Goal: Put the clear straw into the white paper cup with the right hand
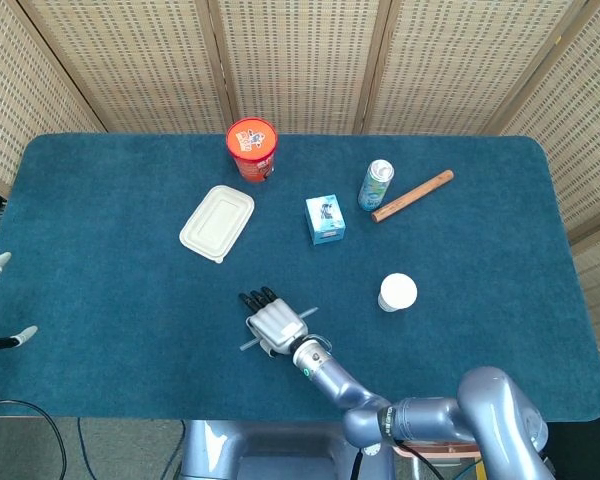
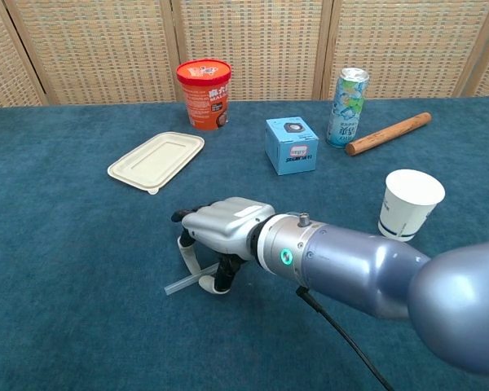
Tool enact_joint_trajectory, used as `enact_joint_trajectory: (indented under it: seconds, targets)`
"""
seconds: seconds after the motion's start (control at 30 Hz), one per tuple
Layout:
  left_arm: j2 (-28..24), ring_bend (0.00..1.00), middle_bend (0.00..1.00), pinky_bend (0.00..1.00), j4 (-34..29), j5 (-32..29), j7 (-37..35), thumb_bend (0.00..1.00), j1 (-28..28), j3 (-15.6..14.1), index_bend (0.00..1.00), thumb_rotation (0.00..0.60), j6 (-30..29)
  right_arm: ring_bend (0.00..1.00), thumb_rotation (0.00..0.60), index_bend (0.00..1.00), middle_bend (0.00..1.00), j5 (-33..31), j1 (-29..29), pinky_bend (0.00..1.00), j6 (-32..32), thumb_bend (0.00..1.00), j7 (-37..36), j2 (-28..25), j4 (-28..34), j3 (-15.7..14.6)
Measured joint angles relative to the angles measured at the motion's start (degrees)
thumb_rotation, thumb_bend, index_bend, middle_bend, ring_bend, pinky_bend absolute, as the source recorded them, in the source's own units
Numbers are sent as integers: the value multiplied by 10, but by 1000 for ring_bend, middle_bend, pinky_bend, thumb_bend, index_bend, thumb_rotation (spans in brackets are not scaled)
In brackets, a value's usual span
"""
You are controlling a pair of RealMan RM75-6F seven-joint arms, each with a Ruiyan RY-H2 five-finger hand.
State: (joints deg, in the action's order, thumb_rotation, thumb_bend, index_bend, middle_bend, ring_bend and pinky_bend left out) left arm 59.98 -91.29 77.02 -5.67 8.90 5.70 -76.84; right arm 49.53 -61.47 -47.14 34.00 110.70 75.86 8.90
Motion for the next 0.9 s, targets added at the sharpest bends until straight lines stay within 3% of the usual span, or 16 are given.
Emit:
enact_joint_trajectory:
  seconds: [0.3,0.63,0.9]
  targets:
    - [1,0,0,0,-1,-1,4,63,1,-1,0,600,3,0,600,700,1,47,21,0,-14,515,-76,-57,83,34]
    - [4,0,0,0,-8,12,16,63,2,-7,0,600,-1,0,600,710,21,71,83,0,-40,517,-242,-213,209,120]
    - [5,0,0,0,-11,13,21,64,2,-7,0,600,-4,0,600,711,30,46,140,0,-38,517,-384,-291,251,174]
